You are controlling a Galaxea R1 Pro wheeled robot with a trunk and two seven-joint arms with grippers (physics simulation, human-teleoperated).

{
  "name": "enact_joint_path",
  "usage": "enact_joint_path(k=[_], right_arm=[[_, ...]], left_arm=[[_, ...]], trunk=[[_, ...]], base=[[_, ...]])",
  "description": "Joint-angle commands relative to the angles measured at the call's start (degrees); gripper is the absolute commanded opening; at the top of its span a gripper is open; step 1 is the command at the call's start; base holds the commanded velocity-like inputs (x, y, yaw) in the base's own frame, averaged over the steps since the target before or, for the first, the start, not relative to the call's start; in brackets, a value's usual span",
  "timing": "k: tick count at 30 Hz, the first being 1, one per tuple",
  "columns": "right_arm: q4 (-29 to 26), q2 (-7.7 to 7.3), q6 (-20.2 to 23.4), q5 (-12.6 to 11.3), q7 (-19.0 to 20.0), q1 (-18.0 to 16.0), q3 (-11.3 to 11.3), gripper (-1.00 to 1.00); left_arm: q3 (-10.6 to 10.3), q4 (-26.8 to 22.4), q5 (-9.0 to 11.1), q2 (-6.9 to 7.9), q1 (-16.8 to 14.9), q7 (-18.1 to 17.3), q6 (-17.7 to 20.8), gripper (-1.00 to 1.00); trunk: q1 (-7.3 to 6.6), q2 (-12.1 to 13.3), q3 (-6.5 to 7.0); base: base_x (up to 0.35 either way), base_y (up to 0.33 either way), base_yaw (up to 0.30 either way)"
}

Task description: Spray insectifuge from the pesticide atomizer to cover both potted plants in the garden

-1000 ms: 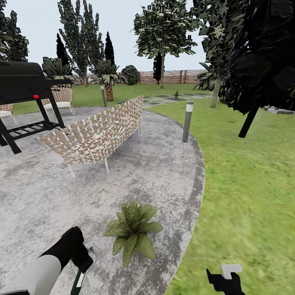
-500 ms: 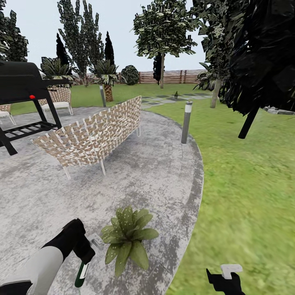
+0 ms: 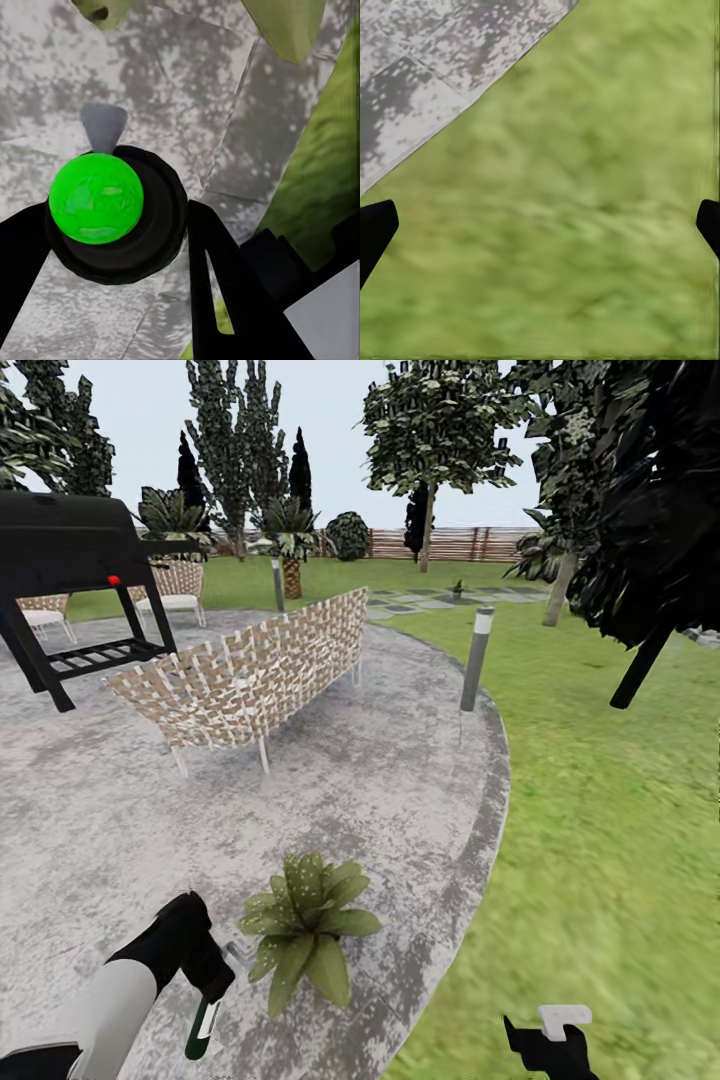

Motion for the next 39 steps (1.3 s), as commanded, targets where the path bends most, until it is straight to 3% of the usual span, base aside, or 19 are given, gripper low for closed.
enact_joint_path(k=[1,17,21,23,25,28,39], right_arm=[[-0.1,0.06,-0.2,0.3,0.5,-0.1,-0.5,1.00],[-0.2,0.01,-0.2,0.3,0.5,-0.1,-0.5,1.00],[0.0,0.03,-0.2,0.3,0.5,0.0,-0.5,1.00],[0.0,0.05,-0.2,0.3,0.5,0.0,-0.4,1.00],[0.0,0.05,-0.2,0.4,0.5,0.0,-0.4,1.00],[0.0,0.06,-0.2,0.3,0.5,-0.1,-0.4,1.00],[0.0,0.02,-0.2,0.3,0.5,-0.1,-0.5,1.00]], left_arm=[[0.4,-0.1,-0.4,-0.04,0.0,-0.4,0.4,-1.00],[0.4,-0.1,-0.5,0.10,-0.2,-0.5,0.4,-1.00],[0.2,-0.1,-1.0,0.13,-3.9,-4.7,2.0,-1.00],[0.1,-0.1,-2.7,-0.09,-4.9,-5.2,3.7,-1.00],[0.1,-0.1,-2.9,0.22,-5.1,-6.6,3.8,-1.00],[-2.0,-0.1,-4.6,0.19,-6.9,-11.2,3.9,-1.00],[-2.9,-0.1,-5.8,-0.02,-7.1,-12.3,3.9,-1.00]], trunk=[[-0.03,0.0,-0.05],[-0.03,0.0,-0.05],[-0.03,0.0,-0.05],[-0.03,0.0,-0.05],[-0.03,0.0,-0.05],[-0.03,0.0,-0.05],[-0.03,0.0,-0.05]], base=[[-0.185,-0.239,0.047],[-0.197,-0.136,0.060],[-0.003,0.000,0.275],[0.000,0.000,0.278],[0.000,0.000,0.278],[0.000,0.000,0.258],[0.055,-0.145,0.029]])
